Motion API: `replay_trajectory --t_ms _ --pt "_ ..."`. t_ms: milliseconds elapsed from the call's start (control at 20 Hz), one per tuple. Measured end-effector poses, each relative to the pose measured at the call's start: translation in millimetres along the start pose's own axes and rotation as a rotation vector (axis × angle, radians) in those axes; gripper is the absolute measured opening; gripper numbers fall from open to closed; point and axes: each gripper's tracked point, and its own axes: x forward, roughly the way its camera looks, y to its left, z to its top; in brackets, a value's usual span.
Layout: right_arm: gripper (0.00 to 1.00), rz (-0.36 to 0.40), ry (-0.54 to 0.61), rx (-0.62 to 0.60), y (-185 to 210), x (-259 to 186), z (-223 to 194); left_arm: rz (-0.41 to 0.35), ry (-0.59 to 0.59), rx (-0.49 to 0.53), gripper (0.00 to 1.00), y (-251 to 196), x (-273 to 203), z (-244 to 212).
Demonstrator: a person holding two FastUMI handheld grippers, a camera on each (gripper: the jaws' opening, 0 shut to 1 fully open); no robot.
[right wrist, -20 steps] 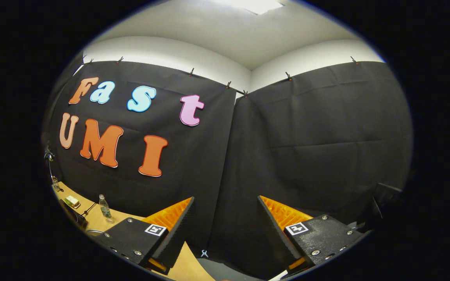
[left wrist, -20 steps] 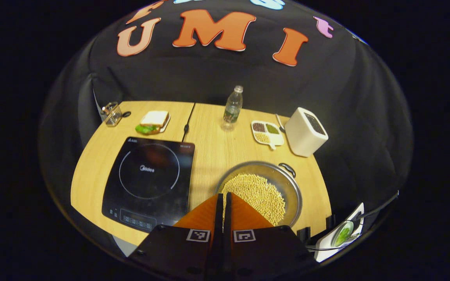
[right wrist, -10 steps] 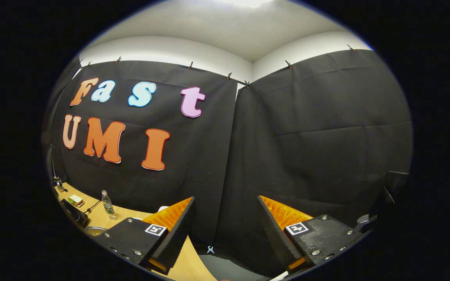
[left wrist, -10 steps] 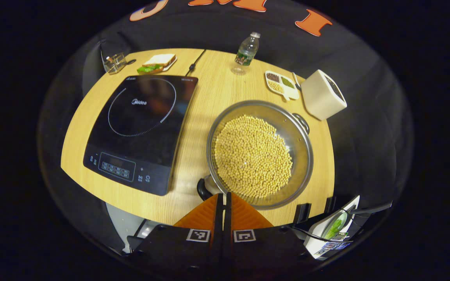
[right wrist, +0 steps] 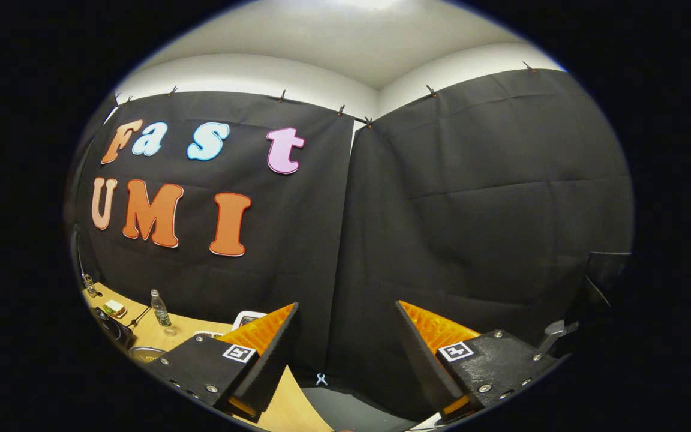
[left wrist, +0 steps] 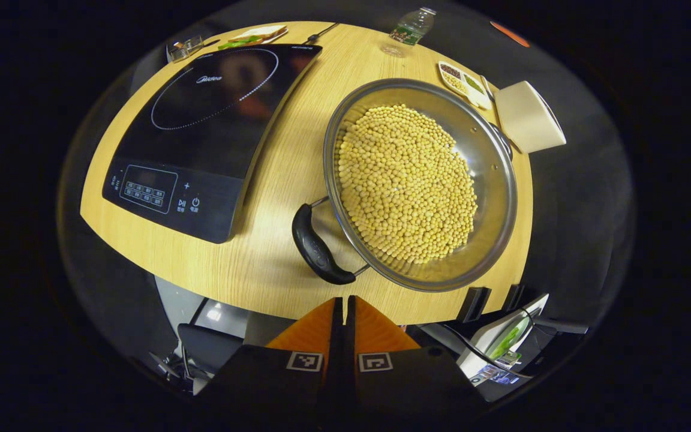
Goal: First push the handle of the pot to place it horizontally, then grasp the pot with both hands and set it on the induction cooktop.
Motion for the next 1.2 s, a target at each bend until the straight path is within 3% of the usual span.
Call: replay_trajectory --t_ms 500,750,1200 --pt "0.95 -0.055 0.008 -0.016 3.9 -23.4 8.7 0.008 0.061 0.004 0.08 3.3 31.2 11.1" --pt "0.95 -0.065 0.018 -0.028 16.7 -32.5 11.7 0.092 -0.026 0.06 0.08 34.2 23.7 39.2" --pt "0.95 -0.072 0.055 -0.047 40.3 -43.6 6.6 0.176 -0.121 0.18 0.08 58.0 13.4 85.0"
